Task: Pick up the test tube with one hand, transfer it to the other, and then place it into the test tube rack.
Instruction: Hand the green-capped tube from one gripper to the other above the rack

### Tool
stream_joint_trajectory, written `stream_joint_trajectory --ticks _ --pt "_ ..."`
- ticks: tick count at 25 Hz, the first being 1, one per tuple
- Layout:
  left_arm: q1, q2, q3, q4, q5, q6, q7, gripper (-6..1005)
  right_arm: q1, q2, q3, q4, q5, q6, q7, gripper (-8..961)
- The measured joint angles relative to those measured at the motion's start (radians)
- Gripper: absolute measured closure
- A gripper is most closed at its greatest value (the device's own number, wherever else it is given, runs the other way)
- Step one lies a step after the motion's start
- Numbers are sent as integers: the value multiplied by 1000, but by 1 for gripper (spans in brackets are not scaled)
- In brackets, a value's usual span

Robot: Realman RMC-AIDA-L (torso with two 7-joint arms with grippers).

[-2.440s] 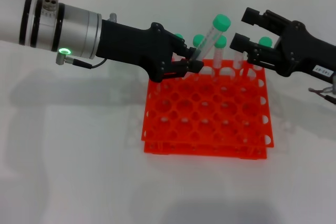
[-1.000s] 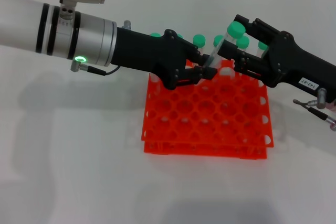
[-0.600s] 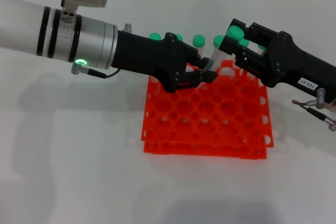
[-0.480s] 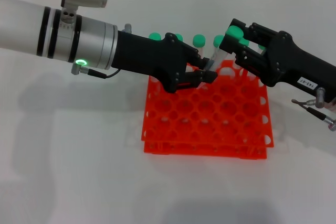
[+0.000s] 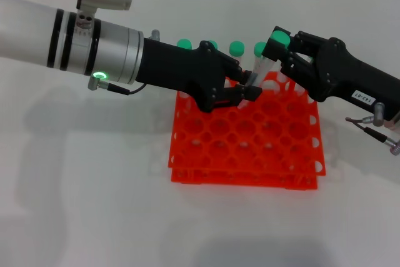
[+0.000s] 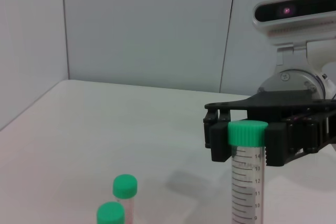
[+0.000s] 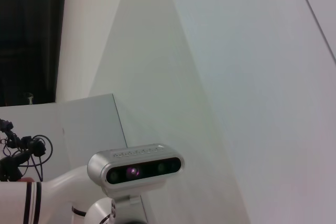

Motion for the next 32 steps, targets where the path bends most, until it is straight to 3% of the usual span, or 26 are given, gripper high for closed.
stream_joint_trajectory --ticks 3,13,17,19,20,23,24,27,28,29,32 --pt "-2 0 4 1 0 0 -12 749 -1 0 3 0 0 0 0 695" --pt "-2 3 0 19 -7 1 -88 745 -5 0 5 -3 2 1 0 694" --pt "19 2 5 101 -2 14 -152 743 -6 0 5 -3 2 1 -1 694" --pt "30 1 6 140 2 20 -176 594 -6 -1 4 -3 2 1 -1 693" --pt "59 0 8 230 8 38 -236 519 -6 -2 4 -2 2 1 -1 693" --pt "89 2 8 314 15 60 -300 448 -6 -2 4 -3 2 2 -2 693" --pt "127 3 8 421 31 93 -378 424 -6 -2 5 -5 2 4 -3 693" --pt "190 -3 5 575 55 127 -464 353 -6 -3 5 -15 2 10 -5 693" --pt "190 -3 5 575 55 127 -464 329 -5 -3 5 -17 2 13 -6 693" --pt "247 -11 3 694 64 146 -514 306 -2 -3 5 -17 2 16 -7 693" --pt "340 -21 2 838 48 156 -541 225 2 -3 5 -34 2 22 -9 692"
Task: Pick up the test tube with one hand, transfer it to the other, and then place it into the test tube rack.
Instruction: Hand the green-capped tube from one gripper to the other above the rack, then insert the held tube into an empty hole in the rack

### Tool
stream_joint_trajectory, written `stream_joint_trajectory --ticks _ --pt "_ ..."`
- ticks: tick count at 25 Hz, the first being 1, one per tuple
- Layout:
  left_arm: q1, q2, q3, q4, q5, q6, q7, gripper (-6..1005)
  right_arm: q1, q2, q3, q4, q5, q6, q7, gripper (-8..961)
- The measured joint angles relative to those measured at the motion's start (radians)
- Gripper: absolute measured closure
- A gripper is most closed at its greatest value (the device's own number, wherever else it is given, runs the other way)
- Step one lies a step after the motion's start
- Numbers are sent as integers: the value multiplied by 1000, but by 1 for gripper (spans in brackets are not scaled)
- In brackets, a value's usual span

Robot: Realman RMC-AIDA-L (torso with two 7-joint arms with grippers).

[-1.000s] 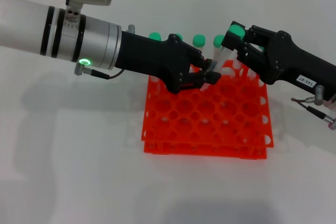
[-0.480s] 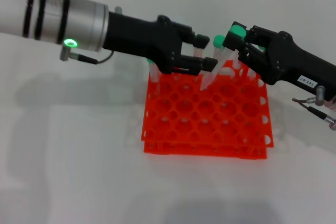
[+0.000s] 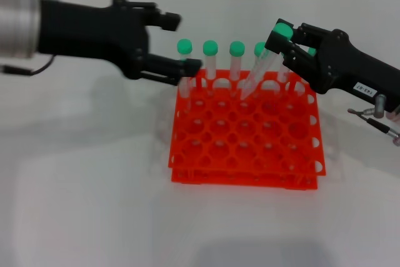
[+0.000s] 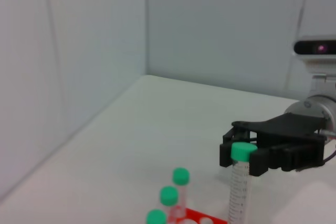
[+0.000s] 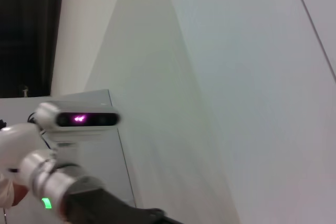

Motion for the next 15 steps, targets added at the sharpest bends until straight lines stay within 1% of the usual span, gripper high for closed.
stream_joint_trajectory --ticks 2,3,4,5,7,8,10,12,15 --pt "99 -3 2 89 -48 -20 6 167 2 0 -2 -10 0 5 1 692" --pt "135 -3 2 108 -68 -31 17 139 5 0 -5 -15 0 12 1 692" --pt "168 -3 3 118 -94 -45 36 110 13 0 -7 -22 -2 20 0 692" --pt "225 -3 0 121 -130 -65 75 110 21 1 -10 -26 -5 28 -2 692" --pt "271 -4 -3 110 -163 -80 118 110 40 -1 -19 -35 -8 41 -4 692" --pt "314 -4 -4 93 -186 -93 162 110 46 -2 -24 -39 -9 45 -4 691" --pt "357 -5 -4 59 -209 -106 209 110 57 -5 -42 -59 -9 57 -3 691" --pt "384 -5 -7 14 -231 -112 258 110 66 -5 -64 -85 -10 70 3 691" --pt "402 -5 -36 -85 -256 -106 327 110 83 -6 -88 -106 -10 86 9 691"
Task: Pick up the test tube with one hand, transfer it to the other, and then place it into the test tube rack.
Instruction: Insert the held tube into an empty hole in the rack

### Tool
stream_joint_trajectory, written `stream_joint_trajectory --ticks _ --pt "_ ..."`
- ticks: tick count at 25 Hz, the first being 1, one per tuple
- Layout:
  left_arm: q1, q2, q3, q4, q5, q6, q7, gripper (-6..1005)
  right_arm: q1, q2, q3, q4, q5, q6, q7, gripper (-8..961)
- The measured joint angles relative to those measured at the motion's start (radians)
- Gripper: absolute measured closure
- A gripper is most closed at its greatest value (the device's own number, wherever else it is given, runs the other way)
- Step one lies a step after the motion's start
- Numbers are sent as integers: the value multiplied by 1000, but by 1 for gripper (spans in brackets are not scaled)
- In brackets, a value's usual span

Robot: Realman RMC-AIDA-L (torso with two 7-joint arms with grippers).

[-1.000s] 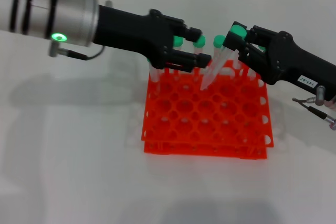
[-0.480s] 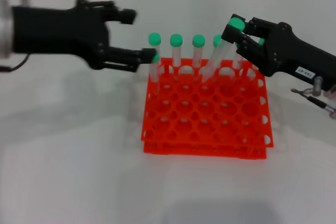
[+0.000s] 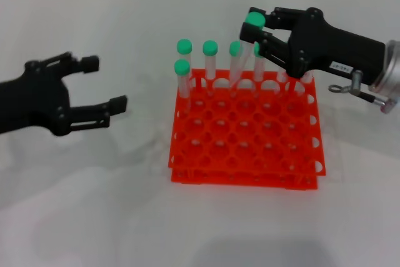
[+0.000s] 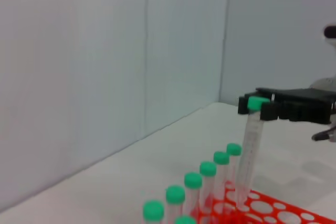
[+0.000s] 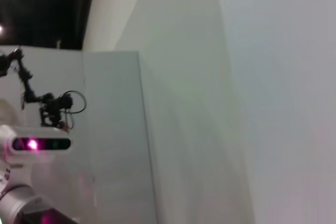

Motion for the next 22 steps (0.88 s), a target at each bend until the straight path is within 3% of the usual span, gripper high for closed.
stream_joint_trajectory --ticks 9,22 --pt "-28 7 -161 -316 -5 69 233 109 48 0 -103 -80 0 55 88 690" --pt "-36 6 -197 -410 52 54 307 110 108 9 -132 -4 52 146 71 689"
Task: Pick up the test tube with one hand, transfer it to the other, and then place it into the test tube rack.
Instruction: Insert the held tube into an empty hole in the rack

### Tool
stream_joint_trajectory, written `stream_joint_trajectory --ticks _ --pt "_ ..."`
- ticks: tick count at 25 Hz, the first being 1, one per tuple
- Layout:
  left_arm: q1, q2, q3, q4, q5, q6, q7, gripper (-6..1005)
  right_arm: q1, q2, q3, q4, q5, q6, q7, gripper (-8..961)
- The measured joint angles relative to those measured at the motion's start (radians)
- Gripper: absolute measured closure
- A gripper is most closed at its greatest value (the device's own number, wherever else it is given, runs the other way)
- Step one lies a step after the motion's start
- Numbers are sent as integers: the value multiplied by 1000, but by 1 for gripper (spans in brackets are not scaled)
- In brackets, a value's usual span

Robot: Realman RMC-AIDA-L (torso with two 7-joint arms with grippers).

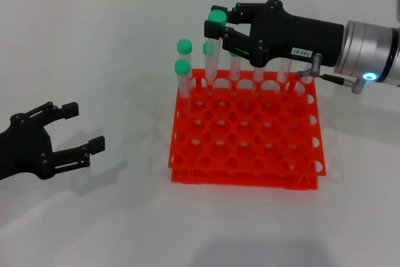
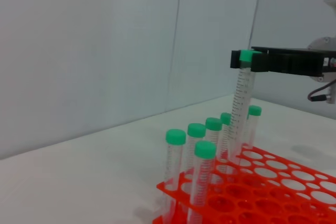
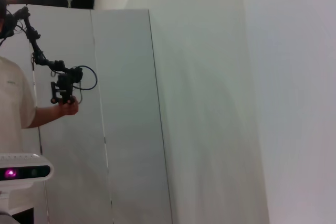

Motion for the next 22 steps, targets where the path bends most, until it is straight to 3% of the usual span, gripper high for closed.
stream_joint_trajectory --ticks 22 --pt "-15 0 -3 -44 0 -13 28 109 27 0 6 171 68 29 -167 687"
